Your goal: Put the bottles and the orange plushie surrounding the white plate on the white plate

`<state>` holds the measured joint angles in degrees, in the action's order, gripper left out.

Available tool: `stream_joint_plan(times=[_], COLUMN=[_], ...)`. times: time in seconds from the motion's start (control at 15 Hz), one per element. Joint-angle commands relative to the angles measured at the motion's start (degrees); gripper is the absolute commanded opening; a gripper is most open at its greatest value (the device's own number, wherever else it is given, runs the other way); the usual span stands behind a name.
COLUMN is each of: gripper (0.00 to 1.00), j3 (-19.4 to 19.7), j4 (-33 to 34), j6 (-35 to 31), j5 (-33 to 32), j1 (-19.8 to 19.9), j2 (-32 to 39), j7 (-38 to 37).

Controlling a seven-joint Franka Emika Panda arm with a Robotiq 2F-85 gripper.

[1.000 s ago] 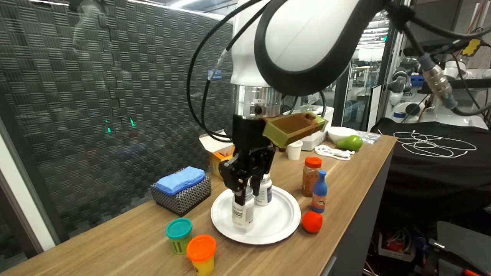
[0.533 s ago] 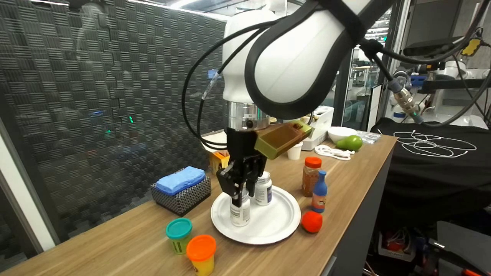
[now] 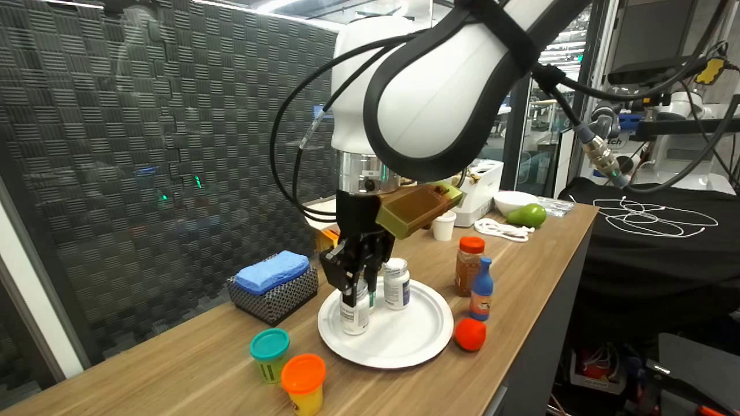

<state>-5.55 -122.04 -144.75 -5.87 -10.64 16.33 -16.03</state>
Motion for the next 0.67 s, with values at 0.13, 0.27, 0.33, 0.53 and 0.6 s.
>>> stream_joint_plan(times=[0.13,0.27,0.33,0.53,0.6], gripper=[0.91,1.0,1.0,1.0,1.0], j3=[0.39,0.42,0.26,-1.29,-1.63], j4=[1.69,2.86,3.57,6.31,6.76], j6=[0.66,0.93,0.99,1.23,1.37], j5=[-0.78,-2.5,-3.16,-2.47,-2.08], j1=[-1.71,-3.01,-3.53,-4.53,-4.77], j2=[-0.85,-1.38,-1.39,0.4,0.77], j7=[-1.98,-2.86,-2.85,-0.65,-0.29])
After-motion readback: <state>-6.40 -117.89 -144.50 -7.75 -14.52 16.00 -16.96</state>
